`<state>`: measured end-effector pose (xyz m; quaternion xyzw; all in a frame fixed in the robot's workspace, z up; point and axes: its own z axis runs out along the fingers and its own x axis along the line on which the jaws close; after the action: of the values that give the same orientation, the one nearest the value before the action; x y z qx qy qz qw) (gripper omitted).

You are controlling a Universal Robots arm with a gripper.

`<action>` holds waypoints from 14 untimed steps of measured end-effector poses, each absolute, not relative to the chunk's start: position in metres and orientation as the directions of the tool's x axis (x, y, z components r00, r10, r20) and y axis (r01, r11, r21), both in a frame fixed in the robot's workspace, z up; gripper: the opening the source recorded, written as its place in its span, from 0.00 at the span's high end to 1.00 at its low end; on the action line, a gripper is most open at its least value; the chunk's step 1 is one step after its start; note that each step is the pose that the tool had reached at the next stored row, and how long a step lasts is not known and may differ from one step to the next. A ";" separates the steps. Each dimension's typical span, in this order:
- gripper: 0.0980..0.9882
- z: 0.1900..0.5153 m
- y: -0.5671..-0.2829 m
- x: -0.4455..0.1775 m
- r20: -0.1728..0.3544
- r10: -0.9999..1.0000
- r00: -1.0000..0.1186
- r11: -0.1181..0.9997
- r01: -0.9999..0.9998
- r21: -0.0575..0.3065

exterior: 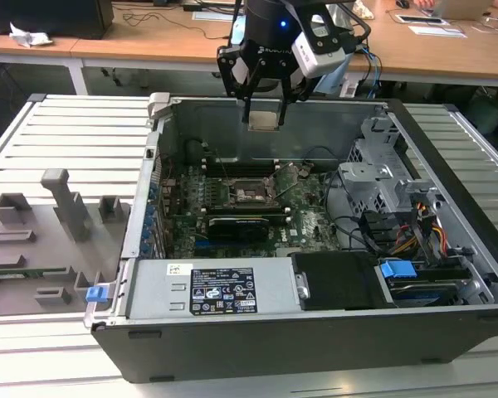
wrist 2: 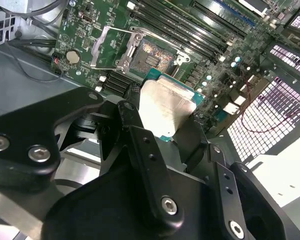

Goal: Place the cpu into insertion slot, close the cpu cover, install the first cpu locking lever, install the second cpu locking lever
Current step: 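Place the cpu into insertion slot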

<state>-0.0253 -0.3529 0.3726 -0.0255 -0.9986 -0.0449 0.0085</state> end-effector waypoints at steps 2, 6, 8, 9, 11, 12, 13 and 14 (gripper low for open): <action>0.52 0.373 -0.353 -0.025 0.019 0.052 -0.998 0.995 0.054 0.089; 0.52 0.373 -0.353 -0.025 0.019 0.056 -0.998 0.994 0.057 0.089; 0.52 0.373 -0.353 -0.025 0.019 0.057 -0.998 0.994 0.059 0.089; 0.52 0.373 -0.353 -0.025 0.019 0.058 -0.998 0.994 0.060 0.089; 0.52 0.373 -0.353 -0.026 0.019 0.059 -0.998 0.994 0.061 0.089; 0.52 0.373 -0.353 -0.026 0.019 0.060 -0.998 0.994 0.061 0.089; 0.52 0.373 -0.353 -0.026 0.019 0.060 -0.998 0.994 0.062 0.089; 0.52 0.373 -0.353 -0.026 0.019 0.061 -0.998 0.994 0.062 0.089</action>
<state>-0.0256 -0.3530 0.3725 -0.0308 -0.9985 -0.0450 0.0083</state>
